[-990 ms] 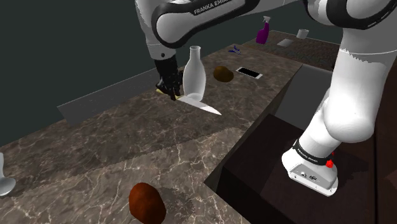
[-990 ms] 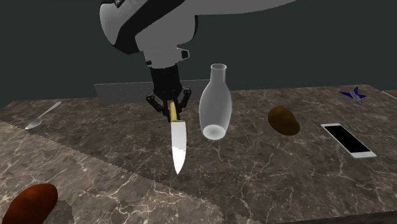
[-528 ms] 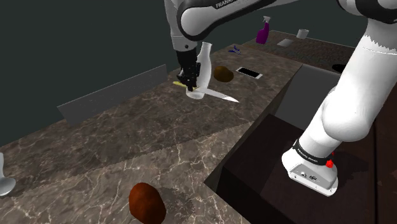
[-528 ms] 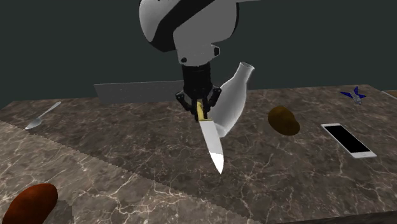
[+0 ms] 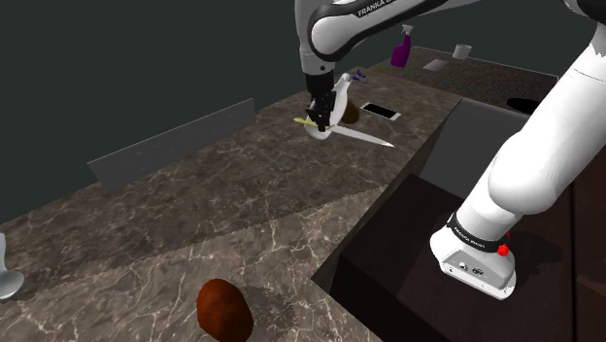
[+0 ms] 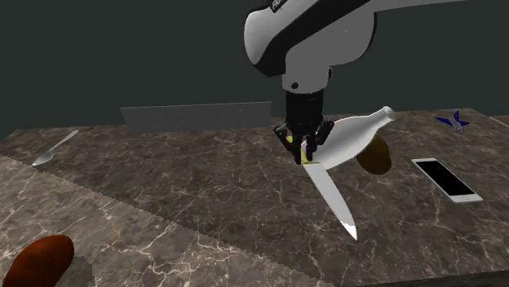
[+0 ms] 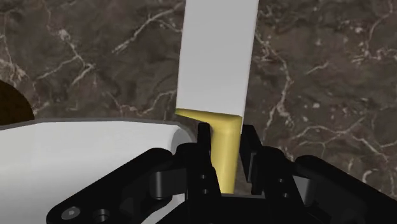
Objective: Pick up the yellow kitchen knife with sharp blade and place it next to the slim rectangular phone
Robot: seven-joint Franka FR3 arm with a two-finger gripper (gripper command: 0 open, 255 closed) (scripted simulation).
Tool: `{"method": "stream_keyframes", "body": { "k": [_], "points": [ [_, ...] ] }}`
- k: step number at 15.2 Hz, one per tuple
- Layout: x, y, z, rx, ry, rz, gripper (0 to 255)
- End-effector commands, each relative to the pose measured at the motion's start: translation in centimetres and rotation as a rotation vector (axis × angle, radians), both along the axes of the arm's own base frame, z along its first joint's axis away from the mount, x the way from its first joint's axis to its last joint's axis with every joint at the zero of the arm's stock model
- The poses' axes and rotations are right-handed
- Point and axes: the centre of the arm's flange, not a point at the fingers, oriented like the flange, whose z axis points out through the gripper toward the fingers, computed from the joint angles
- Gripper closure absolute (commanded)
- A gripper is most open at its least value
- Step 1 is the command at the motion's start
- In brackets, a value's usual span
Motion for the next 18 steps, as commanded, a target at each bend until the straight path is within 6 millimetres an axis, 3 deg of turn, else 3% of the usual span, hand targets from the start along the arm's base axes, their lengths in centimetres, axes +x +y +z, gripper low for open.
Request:
{"method": "stream_keyframes", "body": {
  "k": [1, 18],
  "points": [
    [0.0, -2.5, -0.1, 0.0, 0.001, 0.001, 255],
    [-4.0, -24.6, 0.0, 0.0, 0.001, 0.001, 255]
  ]
}}
